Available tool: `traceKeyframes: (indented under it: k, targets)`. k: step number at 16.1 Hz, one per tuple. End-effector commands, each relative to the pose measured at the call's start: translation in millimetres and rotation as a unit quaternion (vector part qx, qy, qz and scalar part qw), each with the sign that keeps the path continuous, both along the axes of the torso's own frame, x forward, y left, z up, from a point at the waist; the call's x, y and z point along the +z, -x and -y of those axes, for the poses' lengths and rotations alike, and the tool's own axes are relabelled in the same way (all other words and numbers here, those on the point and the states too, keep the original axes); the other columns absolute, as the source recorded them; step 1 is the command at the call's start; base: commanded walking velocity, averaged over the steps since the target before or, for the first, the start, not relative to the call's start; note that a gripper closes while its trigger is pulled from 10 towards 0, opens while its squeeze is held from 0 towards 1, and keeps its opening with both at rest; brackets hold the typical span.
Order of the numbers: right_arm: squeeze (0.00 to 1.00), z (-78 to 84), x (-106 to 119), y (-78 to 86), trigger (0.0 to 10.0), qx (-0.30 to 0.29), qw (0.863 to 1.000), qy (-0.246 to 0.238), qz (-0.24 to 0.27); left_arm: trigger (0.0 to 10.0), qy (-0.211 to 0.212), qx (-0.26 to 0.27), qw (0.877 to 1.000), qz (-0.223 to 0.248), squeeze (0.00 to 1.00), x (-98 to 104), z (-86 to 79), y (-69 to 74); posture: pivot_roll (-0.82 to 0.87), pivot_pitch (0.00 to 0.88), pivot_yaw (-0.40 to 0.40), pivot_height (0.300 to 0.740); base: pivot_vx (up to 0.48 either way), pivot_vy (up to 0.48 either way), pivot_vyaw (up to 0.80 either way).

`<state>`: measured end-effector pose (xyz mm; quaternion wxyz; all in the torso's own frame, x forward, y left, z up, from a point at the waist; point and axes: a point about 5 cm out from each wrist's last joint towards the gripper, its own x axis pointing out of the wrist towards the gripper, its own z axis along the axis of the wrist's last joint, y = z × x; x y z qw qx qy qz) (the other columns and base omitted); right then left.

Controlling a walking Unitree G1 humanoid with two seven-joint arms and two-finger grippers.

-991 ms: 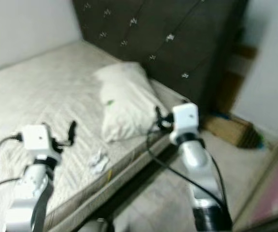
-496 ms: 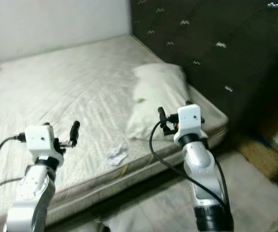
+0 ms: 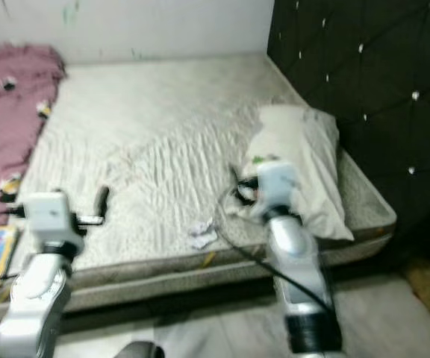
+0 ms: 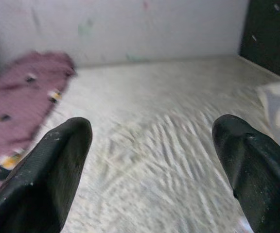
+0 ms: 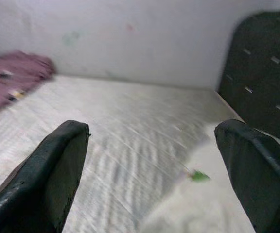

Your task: Clean up the room

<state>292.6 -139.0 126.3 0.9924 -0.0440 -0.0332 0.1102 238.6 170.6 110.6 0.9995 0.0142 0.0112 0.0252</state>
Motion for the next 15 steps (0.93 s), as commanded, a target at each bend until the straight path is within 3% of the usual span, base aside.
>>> traceKeyframes:
  k: [1,4,15]
  targets:
    - [0.00,9.9,1.0,-1.2,10.0,-0.019,1.000,-0.002,0.002,10.0,0.005,-0.013,1.000,0.012,0.00,4.5,4.6,-0.1,0.00,0.000,-0.005,0.740,0.000,0.000,0.77]
    - [0.00,9.6,2.0,-3.4,10.0,-0.021,1.000,-0.007,0.004,10.0,0.010,-0.023,1.000,0.016,0.00,6.6,4.8,-0.1,0.00,0.000,-0.005,0.740,0.000,0.000,0.26]
    - [0.00,11.4,2.3,-4.8,10.0,-0.026,1.000,-0.004,0.006,10.0,0.021,-0.036,0.999,0.018,0.00,6.2,6.9,0.3,-0.01,0.000,-0.008,0.740,0.323,0.000,0.00]
